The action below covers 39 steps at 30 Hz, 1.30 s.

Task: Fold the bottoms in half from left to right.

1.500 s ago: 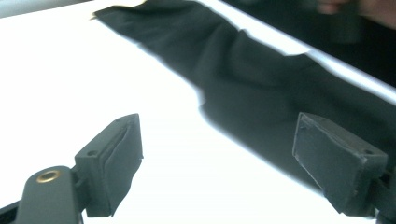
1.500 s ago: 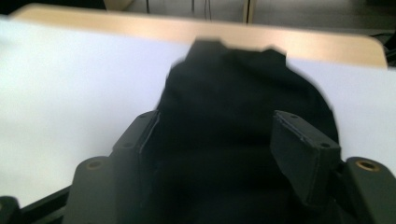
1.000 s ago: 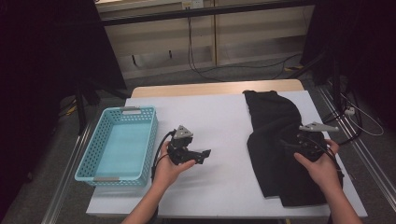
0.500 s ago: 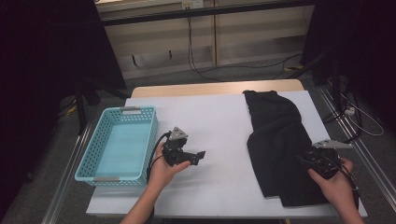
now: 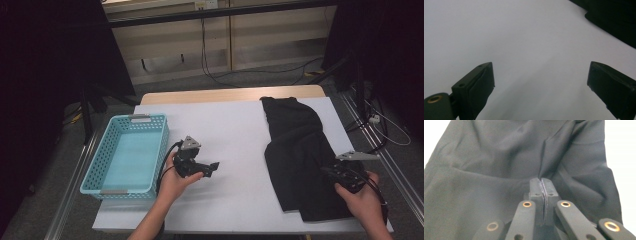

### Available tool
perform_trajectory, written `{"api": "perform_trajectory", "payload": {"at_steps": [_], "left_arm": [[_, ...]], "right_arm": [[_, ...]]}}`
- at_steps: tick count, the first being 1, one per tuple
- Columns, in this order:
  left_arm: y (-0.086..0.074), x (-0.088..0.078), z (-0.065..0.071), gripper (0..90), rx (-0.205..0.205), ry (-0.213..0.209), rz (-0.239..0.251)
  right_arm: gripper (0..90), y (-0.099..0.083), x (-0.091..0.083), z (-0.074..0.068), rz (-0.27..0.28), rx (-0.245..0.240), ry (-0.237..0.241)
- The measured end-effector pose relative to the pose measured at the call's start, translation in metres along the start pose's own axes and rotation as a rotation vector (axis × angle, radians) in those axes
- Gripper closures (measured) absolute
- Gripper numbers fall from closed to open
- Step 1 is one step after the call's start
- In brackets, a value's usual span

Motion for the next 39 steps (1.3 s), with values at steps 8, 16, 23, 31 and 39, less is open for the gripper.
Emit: {"api": "perform_trajectory", "payload": {"at_steps": [8,16,23,31,39], "left_arm": [[0.001,-0.003,0.002,7.4,-0.010,-0.004,0.007],[0.003,-0.007,0.004,7.4,-0.004,-0.003,0.014],[0.003,-0.006,0.005,7.4,0.000,-0.001,0.010],[0.003,-0.006,0.003,7.4,-0.002,0.000,0.008],[0.000,-0.009,-0.005,7.2,-0.001,0.022,0.000]], "right_arm": [[89.7,-0.011,-0.030,0.021,0.031,0.016,0.000],[89.7,-0.029,-0.045,0.038,0.001,0.020,-0.023],[79.8,-0.029,-0.049,0.042,0.016,0.014,-0.089],[49.8,-0.007,-0.032,0.025,0.068,-0.023,-0.106],[35.4,0.030,-0.003,-0.006,0.121,-0.019,-0.014]]}}
Point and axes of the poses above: each handheld gripper's, and its own axes: x roughly forward along the jaws, y roughly out of its top, z roughly to its right, the point moved 4 cm from there along x, roughly forward along the jaws, and after that the axes turned 2 degrees about -x, right-handed, at the moved point
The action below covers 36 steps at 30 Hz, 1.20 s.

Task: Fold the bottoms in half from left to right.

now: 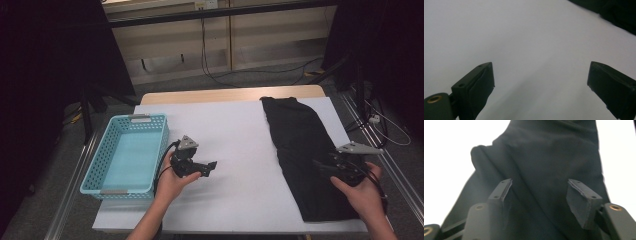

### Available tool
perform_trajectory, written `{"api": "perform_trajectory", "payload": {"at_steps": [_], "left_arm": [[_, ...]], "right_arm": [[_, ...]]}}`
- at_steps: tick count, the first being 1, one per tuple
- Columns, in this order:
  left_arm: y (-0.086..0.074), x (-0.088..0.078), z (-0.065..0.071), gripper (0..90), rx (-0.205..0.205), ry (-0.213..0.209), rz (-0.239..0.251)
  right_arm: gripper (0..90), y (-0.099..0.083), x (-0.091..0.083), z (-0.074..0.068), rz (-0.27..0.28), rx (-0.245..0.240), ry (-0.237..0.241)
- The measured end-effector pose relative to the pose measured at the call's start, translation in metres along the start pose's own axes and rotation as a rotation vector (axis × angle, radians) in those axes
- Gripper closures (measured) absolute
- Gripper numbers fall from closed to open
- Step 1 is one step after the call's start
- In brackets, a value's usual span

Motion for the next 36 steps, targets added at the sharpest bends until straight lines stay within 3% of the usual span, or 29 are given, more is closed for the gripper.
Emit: {"api": "perform_trajectory", "payload": {"at_steps": [4,7,10,14,17,21,25,29,36], "left_arm": [[-0.002,-0.003,-0.001,7.1,-0.010,0.004,0.003],[-0.004,-0.003,-0.002,6.8,-0.020,0.001,-0.001],[-0.007,-0.001,-0.002,6.7,-0.021,-0.016,-0.016],[-0.011,0.001,-0.003,6.4,-0.018,-0.006,-0.038],[-0.012,0.000,-0.002,6.2,0.021,0.014,-0.050],[-0.010,-0.002,-0.004,6.2,0.008,0.014,-0.039],[-0.011,0.000,-0.006,5.8,-0.004,0.010,-0.041],[-0.012,0.003,-0.006,5.4,-0.004,0.005,-0.047],[-0.011,0.005,-0.005,5.4,-0.010,-0.005,-0.045]], "right_arm": [[32.1,0.017,0.018,-0.013,0.015,-0.022,0.019],[31.1,0.028,0.034,-0.020,0.021,-0.034,0.063],[27.0,0.034,0.044,-0.021,0.016,-0.040,0.048],[24.1,0.041,0.059,-0.018,0.013,-0.037,0.015],[24.1,0.043,0.067,-0.016,0.020,-0.023,0.006],[23.4,0.048,0.074,-0.011,0.028,0.011,-0.017],[20.5,0.059,0.076,-0.012,0.038,-0.016,-0.056],[20.1,0.069,0.081,-0.017,0.043,-0.022,-0.041],[22.0,0.073,0.091,-0.022,0.055,0.040,-0.026]]}}
Point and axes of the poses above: each handheld gripper's, and its own axes: x roughly forward along the jaws, y roughly out of its top, z roughly to its right, the point moved 4 cm from there along x, roughly forward along the jaws, and after that the axes turned 2 degrees about -x, right-handed, at the moved point
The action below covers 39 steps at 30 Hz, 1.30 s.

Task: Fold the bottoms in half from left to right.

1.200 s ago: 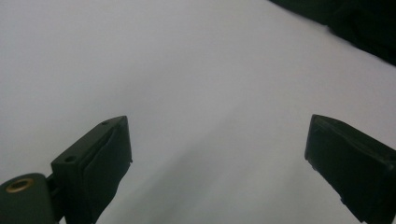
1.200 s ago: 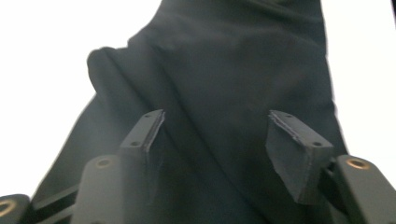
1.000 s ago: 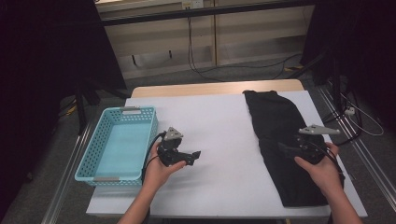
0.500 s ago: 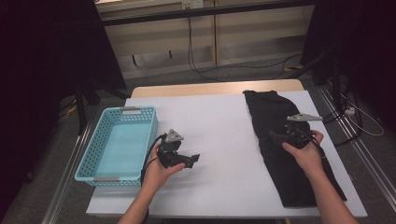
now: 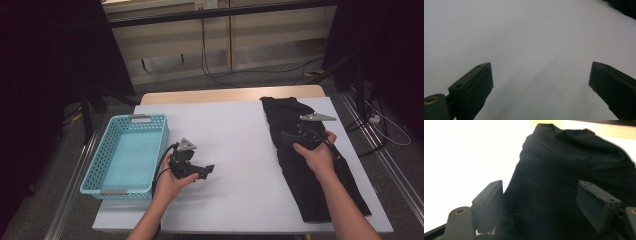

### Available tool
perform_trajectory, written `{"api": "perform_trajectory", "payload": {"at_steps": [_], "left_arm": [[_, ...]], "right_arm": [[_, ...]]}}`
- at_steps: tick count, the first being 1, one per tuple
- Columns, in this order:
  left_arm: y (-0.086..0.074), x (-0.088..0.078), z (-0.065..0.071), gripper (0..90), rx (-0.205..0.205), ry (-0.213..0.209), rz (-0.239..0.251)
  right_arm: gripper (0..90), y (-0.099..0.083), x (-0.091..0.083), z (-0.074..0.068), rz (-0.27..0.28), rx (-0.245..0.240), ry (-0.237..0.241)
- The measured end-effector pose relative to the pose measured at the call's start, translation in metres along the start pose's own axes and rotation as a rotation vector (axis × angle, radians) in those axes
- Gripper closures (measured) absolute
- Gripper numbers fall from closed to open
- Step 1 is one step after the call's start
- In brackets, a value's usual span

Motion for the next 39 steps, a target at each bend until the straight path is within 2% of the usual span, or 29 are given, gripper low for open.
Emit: {"api": "perform_trajectory", "payload": {"at_steps": [3,6,7,8,9,11,15,21,24,29,34,39], "left_arm": [[0.000,0.001,0.000,5.4,-0.010,0.002,0.003],[-0.001,0.000,0.000,5.4,-0.014,-0.002,0.005],[-0.001,-0.001,0.000,5.4,-0.007,-0.003,0.004],[0.000,-0.001,-0.001,5.3,-0.003,0.001,0.004],[0.001,-0.001,-0.001,5.3,-0.011,0.001,0.007],[0.002,-0.001,0.000,5.3,-0.028,-0.008,0.016],[0.002,-0.001,0.001,5.3,-0.016,-0.014,0.019],[0.003,-0.005,-0.002,5.3,-0.022,-0.004,0.030],[0.002,-0.005,-0.004,5.6,-0.022,0.001,0.027],[0.001,-0.003,-0.007,6.2,-0.039,0.002,0.018],[0.002,-0.005,-0.009,6.5,-0.027,0.013,0.023],[0.004,-0.008,-0.013,6.8,-0.053,0.020,0.047]], "right_arm": [[23.0,0.002,0.003,-0.002,0.005,-0.032,-0.031],[30.6,0.002,0.009,-0.004,-0.003,-0.016,-0.023],[33.6,0.002,0.012,-0.005,-0.013,-0.018,-0.014],[34.4,0.003,0.016,-0.006,-0.020,-0.029,-0.025],[34.8,0.006,0.020,-0.007,-0.020,-0.042,-0.044],[36.9,0.009,0.029,-0.008,-0.038,-0.043,-0.031],[35.3,0.017,0.042,-0.015,-0.069,-0.087,-0.034],[34.0,0.013,0.061,-0.022,-0.099,-0.063,-0.011],[32.1,0.005,0.072,-0.025,-0.143,-0.080,-0.018],[32.7,0.004,0.075,-0.024,-0.126,-0.083,-0.013],[43.4,0.004,0.074,-0.021,-0.120,-0.073,-0.027],[51.9,0.004,0.073,-0.018,-0.122,-0.060,-0.036]]}}
Point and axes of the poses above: each handheld gripper's, and its own axes: x roughly forward along the jaws, y roughly out of its top, z roughly to its right, the point moved 4 cm from there along x, roughly forward along the jaws, and after that the axes turned 2 degrees about -x, right-handed, at the moved point
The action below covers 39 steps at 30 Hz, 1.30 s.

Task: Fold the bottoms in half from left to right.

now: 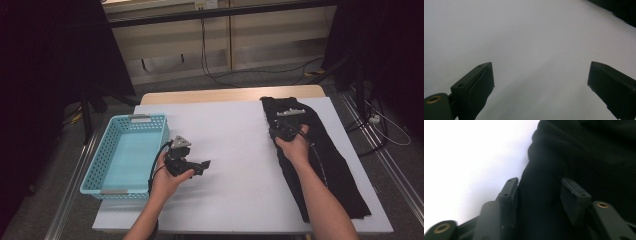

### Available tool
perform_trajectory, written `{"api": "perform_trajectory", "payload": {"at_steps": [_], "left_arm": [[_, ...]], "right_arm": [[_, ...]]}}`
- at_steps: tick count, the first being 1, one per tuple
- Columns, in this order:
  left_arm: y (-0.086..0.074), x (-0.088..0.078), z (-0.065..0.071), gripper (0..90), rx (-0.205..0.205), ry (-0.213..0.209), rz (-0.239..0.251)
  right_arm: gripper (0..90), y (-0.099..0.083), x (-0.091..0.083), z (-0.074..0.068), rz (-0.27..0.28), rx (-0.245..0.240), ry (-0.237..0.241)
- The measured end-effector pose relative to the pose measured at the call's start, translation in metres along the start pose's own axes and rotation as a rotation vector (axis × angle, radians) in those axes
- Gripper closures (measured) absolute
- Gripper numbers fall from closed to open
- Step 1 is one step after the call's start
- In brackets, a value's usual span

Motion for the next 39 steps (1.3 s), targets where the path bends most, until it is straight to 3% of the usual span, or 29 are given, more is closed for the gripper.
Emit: {"api": "perform_trajectory", "payload": {"at_steps": [9,11,18,22,24,27,30,39], "left_arm": [[-0.002,-0.003,-0.002,8.1,-0.012,0.006,0.002],[-0.002,-0.004,-0.003,8.2,-0.011,0.005,0.001],[0.001,-0.005,-0.005,8.2,-0.023,0.008,0.017],[0.002,-0.004,-0.001,8.2,-0.017,-0.002,0.021],[0.003,-0.005,-0.001,8.4,-0.020,-0.005,0.025],[0.004,-0.005,-0.002,8.4,-0.026,0.001,0.034],[0.004,-0.004,-0.001,8.4,-0.020,0.003,0.029],[0.005,-0.004,0.001,8.4,-0.019,0.003,0.030]], "right_arm": [[74.4,-0.001,-0.002,0.008,0.006,0.017,-0.017],[84.0,-0.001,-0.002,0.009,0.002,0.002,-0.025],[86.4,0.000,-0.002,0.011,0.004,0.020,-0.019],[86.7,-0.001,-0.005,0.009,0.003,0.033,0.010],[86.7,-0.001,-0.009,0.002,0.005,0.040,0.053],[86.7,-0.002,-0.011,-0.012,0.010,0.010,0.093],[86.6,-0.006,-0.013,-0.027,0.018,-0.058,0.106],[86.7,-0.019,-0.031,-0.055,0.038,-0.118,0.187]]}}
Point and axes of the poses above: each handheld gripper's, and its own axes: x roughly forward along the jaws, y roughly out of its top, z roughly to its right, the point moved 4 cm from there along x, roughly forward along the jaws, and after that the axes turned 2 degrees about -x, right-handed, at the moved point
